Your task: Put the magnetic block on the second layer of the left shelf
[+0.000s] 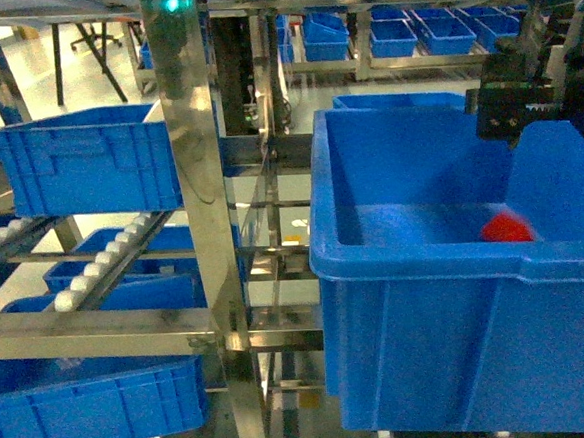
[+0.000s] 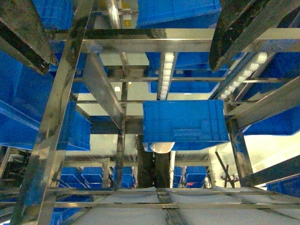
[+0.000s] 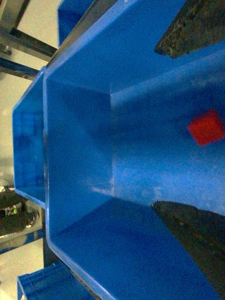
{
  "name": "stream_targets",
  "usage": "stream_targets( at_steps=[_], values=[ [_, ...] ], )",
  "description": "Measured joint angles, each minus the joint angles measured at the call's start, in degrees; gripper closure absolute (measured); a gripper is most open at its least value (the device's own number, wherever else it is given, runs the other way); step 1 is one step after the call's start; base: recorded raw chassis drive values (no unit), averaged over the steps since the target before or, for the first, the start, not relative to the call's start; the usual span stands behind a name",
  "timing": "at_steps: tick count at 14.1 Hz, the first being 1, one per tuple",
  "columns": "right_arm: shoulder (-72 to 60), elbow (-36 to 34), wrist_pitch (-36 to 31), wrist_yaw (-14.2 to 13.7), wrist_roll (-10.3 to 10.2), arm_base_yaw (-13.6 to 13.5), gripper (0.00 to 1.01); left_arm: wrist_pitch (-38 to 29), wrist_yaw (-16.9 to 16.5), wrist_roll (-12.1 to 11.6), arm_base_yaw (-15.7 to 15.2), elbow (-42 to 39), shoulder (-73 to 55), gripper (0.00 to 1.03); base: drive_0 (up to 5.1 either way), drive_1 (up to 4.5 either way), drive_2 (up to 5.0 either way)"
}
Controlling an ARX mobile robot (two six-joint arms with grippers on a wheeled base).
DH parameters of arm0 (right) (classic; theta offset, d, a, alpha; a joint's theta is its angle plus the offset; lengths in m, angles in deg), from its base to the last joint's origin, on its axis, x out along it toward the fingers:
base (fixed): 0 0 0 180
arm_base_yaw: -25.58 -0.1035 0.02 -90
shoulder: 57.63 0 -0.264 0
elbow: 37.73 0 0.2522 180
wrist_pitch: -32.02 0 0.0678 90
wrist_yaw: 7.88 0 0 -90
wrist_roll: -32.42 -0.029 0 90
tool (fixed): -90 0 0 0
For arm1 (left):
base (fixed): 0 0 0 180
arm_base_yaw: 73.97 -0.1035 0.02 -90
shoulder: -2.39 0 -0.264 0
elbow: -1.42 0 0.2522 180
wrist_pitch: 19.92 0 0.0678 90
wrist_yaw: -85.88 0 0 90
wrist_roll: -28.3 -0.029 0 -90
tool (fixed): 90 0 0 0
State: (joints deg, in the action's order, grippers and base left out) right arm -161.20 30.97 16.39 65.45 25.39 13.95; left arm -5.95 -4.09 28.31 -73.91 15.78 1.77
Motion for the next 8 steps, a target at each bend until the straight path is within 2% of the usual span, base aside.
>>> stream_targets(
  at_steps=[1, 2, 3, 4, 5, 6, 8],
  values=[
    [4.04, -3.48, 0.63, 0.17, -1.7, -0.66, 0.03, -0.02, 0.0, -0.02, 0.0, 0.0, 0.0, 0.05, 0.0, 0.0, 0.0],
    [8.48, -7.37, 0.42, -1.2, -3.21, -1.53, 0.03, 0.0, 0.0, 0.0, 0.0, 0.0, 0.0, 0.05, 0.0, 0.0, 0.0],
    [13.57, -12.0, -2.23, -3.78, -3.08, -2.38, 0.03, -0.02, 0.0, 0.0, 0.0, 0.0, -0.02, 0.05, 0.0, 0.0, 0.0],
    [20.31, -17.66, -4.68, -6.78, -1.49, -3.21, 0.03, 0.0, 0.0, 0.0, 0.0, 0.0, 0.0, 0.05, 0.0, 0.0, 0.0],
    [27.12, -23.63, -7.96, -10.4, 1.44, -3.74, 0.03, -0.02, 0.0, -0.02, 0.0, 0.0, 0.0, 0.05, 0.0, 0.0, 0.0],
    [33.66, -29.33, -10.93, -11.91, 4.0, -3.06, 0.03, 0.0, 0.0, 0.0, 0.0, 0.0, -0.02, 0.05, 0.0, 0.0, 0.0],
    [45.83, -35.63, -5.31, -11.08, 5.44, 1.33, 0.03, -0.02, 0.0, 0.0, 0.0, 0.0, 0.0, 0.05, 0.0, 0.0, 0.0]
  ],
)
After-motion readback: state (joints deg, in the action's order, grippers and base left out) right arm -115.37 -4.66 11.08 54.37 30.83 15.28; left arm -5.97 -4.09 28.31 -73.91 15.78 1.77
